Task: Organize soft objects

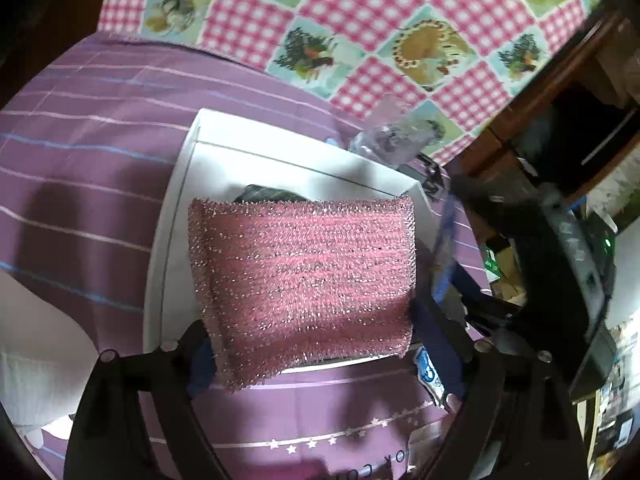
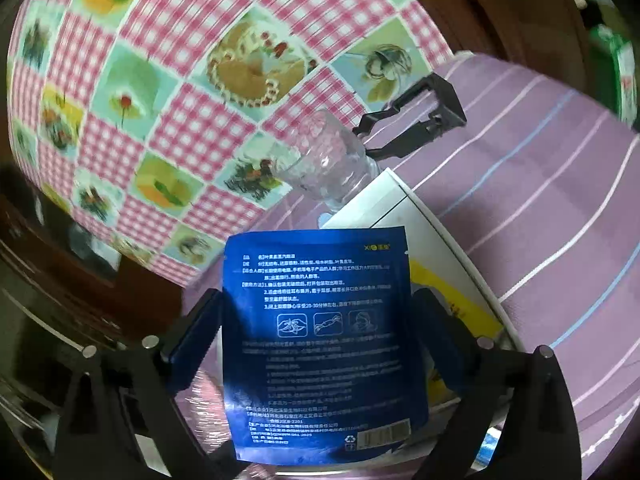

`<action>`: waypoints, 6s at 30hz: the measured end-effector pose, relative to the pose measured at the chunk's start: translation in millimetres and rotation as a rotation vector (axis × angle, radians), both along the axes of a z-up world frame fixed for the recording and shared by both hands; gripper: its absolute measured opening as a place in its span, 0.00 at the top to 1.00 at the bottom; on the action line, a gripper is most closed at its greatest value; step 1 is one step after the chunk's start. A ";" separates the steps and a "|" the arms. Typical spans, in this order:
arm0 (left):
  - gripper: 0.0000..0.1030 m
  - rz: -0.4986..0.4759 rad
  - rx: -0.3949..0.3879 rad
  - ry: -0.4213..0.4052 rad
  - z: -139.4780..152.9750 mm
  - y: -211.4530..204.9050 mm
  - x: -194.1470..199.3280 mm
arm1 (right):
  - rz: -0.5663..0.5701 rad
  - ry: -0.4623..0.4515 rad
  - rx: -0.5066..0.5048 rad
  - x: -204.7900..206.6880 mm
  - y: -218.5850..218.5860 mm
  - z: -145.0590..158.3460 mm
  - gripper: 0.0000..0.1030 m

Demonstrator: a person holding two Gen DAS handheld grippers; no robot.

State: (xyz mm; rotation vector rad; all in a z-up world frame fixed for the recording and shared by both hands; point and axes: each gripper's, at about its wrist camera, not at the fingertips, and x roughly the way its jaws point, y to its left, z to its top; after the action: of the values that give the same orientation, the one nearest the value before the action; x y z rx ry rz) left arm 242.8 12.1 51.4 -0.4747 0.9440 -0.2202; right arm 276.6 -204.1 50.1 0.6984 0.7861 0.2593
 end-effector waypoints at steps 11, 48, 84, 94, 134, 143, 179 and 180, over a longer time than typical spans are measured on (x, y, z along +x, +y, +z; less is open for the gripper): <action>0.00 0.057 -0.013 -0.020 -5.4 9.5 3.8 | 0.064 0.040 0.099 6.5 -1.0 -12.1 0.06; 0.83 0.051 0.244 -0.100 73.0 5.4 -37.9 | 0.251 0.165 -0.194 -32.2 14.1 47.1 0.76; 0.47 0.050 0.262 -0.054 14.8 -13.2 -7.1 | 0.321 0.325 -0.275 -12.8 32.5 -1.8 0.76; 0.46 0.047 0.339 -0.016 30.2 -19.8 -13.1 | 0.296 0.289 -0.276 -24.2 20.3 21.7 0.76; 0.46 -0.020 0.207 0.153 6.2 1.5 -5.4 | 0.217 0.169 -0.226 -8.8 27.4 -19.4 0.76; 0.46 0.019 0.193 0.128 -6.3 6.3 -0.6 | 0.269 0.162 -0.230 -15.2 35.5 -6.4 0.75; 0.46 -0.099 0.376 0.013 59.4 -27.0 -34.1 | 0.235 0.264 -0.321 -71.1 9.5 70.2 0.53; 0.46 -0.105 0.382 0.004 60.7 -28.3 -35.6 | 0.236 0.256 -0.341 -74.8 11.1 74.5 0.53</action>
State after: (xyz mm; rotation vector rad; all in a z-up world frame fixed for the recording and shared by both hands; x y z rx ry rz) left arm 207.2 -16.2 112.1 -0.0737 0.9882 -0.1287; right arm 201.9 -193.0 124.6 0.3184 1.1284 0.2433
